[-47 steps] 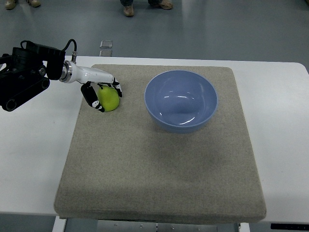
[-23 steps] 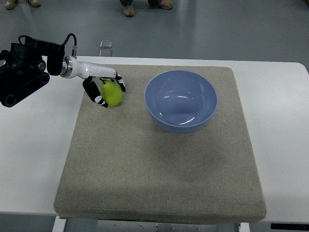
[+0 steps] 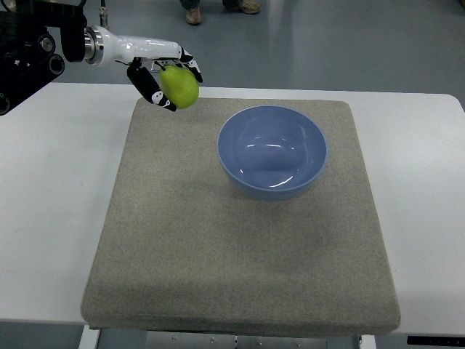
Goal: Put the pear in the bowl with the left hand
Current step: 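Lift the pear up off the pad with the left hand, then carry the pear over the blue bowl and lower it inside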
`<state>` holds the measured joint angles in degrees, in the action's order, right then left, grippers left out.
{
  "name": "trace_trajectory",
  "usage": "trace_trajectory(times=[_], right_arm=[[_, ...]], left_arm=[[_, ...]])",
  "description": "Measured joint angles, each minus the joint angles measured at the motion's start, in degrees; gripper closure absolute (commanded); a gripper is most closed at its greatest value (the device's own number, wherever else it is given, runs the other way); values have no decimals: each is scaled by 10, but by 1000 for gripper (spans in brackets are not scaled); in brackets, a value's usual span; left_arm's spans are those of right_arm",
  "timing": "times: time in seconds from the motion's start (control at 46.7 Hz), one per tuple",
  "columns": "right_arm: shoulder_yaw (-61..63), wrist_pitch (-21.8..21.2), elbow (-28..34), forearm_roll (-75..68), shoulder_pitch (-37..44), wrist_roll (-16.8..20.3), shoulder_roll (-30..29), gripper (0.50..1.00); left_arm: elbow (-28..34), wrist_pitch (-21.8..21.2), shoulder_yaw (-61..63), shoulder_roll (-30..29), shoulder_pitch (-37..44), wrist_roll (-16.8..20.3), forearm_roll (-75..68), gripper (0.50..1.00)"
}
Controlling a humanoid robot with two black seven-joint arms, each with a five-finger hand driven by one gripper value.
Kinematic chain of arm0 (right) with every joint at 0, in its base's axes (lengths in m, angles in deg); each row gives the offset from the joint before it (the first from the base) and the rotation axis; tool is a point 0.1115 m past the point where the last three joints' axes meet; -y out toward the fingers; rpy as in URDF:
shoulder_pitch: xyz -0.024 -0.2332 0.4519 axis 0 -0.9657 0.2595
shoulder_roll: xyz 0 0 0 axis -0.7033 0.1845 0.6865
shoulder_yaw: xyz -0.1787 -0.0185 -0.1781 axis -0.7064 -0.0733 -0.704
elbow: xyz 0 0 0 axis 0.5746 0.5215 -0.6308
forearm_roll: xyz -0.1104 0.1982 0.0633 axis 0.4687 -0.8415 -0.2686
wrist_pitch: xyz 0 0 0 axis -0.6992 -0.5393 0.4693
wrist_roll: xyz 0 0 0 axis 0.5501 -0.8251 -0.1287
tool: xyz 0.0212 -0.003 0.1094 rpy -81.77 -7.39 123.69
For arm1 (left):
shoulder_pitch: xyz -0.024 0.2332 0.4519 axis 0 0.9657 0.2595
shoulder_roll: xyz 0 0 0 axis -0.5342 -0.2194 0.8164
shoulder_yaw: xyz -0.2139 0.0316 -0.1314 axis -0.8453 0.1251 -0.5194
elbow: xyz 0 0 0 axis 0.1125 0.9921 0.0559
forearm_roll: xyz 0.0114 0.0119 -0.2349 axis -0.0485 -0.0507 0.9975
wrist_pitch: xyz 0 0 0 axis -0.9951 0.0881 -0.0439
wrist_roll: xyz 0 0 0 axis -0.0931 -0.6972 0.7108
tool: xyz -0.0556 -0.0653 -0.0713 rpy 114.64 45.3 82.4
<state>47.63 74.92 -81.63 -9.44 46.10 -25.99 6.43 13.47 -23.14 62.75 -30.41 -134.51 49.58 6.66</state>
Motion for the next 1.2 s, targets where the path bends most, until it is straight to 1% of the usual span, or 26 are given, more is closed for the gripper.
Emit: trace_trajectory(times=[0.278, 0.471, 0.642, 0.878, 0.985, 1.199], right_arm=[[0, 0, 0, 0, 0, 0, 0, 574], [0, 0, 0, 0, 0, 0, 0, 574], [0, 0, 0, 0, 0, 0, 0, 574], [0, 0, 0, 0, 0, 0, 0, 574], [0, 0, 0, 0, 0, 0, 0, 574], [0, 0, 0, 0, 0, 0, 0, 574]], left_arm=[[0, -2, -2, 13, -13, 0, 2, 1000], [-5, -25, -2, 37, -14, 0, 1, 1000], [-7, -31, -2, 65, -17, 0, 1, 1000], [-47, -42, -2, 73, -17, 0, 0, 1000], [-58, -42, -2, 85, -17, 0, 0, 1000], [-76, -42, 0, 89, -13, 1, -5, 1000]])
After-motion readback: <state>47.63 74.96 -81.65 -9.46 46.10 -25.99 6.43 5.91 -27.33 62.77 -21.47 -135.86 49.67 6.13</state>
